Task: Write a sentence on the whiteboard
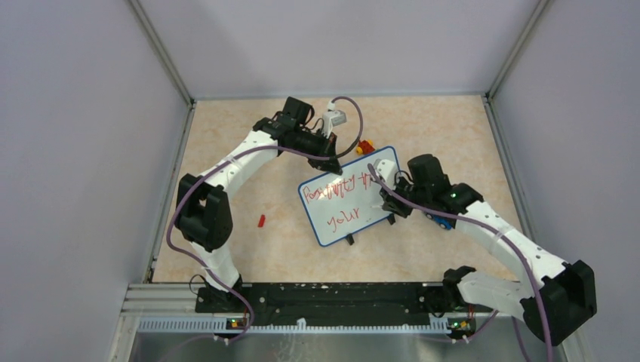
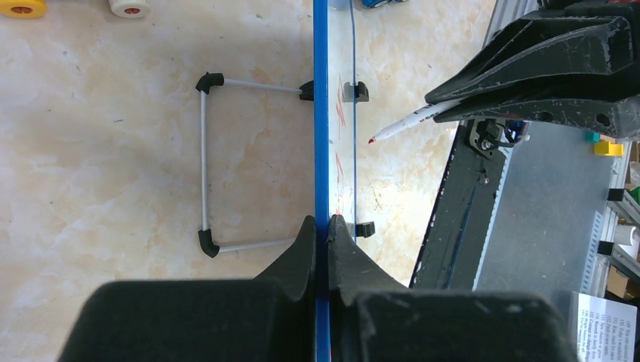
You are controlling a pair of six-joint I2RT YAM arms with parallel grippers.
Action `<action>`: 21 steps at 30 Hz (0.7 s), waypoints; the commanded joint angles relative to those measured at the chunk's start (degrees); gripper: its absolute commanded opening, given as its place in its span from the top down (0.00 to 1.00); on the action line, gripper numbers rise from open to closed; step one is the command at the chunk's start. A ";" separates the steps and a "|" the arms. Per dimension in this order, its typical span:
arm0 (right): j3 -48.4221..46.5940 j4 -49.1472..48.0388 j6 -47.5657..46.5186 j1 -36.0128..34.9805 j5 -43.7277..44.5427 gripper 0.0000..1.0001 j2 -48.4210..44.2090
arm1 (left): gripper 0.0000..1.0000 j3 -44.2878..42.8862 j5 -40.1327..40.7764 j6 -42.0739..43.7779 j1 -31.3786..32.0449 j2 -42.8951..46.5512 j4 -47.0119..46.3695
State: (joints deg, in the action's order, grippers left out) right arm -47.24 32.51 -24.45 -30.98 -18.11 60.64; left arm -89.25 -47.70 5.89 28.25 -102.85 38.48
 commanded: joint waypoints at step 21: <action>-3.30 -6.59 1.51 0.35 -0.58 1.00 4.75 | 1.00 1.89 0.78 1.66 1.72 0.63 0.02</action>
State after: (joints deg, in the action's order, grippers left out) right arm -47.33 28.77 -23.77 -30.96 -18.28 64.47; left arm -88.82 -47.72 5.89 28.25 -102.59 37.82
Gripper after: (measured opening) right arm 0.089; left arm 0.025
